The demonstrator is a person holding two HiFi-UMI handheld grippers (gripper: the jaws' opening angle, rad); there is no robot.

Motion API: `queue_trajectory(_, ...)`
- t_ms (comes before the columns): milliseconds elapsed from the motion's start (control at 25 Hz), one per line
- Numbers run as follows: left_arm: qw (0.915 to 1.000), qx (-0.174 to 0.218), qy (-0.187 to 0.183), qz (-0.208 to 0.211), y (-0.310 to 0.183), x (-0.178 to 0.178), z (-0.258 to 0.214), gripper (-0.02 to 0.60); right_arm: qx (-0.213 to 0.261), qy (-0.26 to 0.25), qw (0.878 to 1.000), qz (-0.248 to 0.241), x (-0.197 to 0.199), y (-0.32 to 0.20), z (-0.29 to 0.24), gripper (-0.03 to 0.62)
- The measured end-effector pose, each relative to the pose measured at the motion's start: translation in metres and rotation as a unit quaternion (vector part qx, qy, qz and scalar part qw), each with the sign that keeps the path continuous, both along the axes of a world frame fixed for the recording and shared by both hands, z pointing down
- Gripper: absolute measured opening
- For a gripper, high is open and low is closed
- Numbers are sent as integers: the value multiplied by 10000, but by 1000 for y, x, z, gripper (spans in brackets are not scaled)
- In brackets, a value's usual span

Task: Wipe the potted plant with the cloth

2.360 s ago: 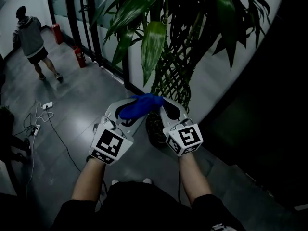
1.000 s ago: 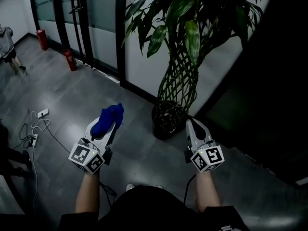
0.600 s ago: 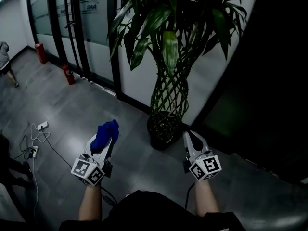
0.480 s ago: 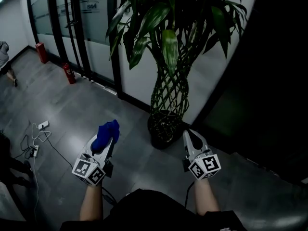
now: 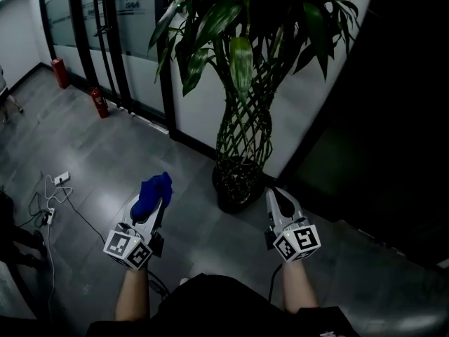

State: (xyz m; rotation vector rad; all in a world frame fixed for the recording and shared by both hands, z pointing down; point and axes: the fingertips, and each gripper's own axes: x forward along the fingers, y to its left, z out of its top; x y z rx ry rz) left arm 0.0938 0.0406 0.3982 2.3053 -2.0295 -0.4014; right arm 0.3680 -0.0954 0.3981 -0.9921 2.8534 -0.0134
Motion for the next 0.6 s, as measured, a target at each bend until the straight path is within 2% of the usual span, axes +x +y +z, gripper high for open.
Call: queue_trajectory(600, 9999, -30, -8, 119, 4, 10, 4, 155, -121, 64, 9999, 103, 9, 12, 12, 3)
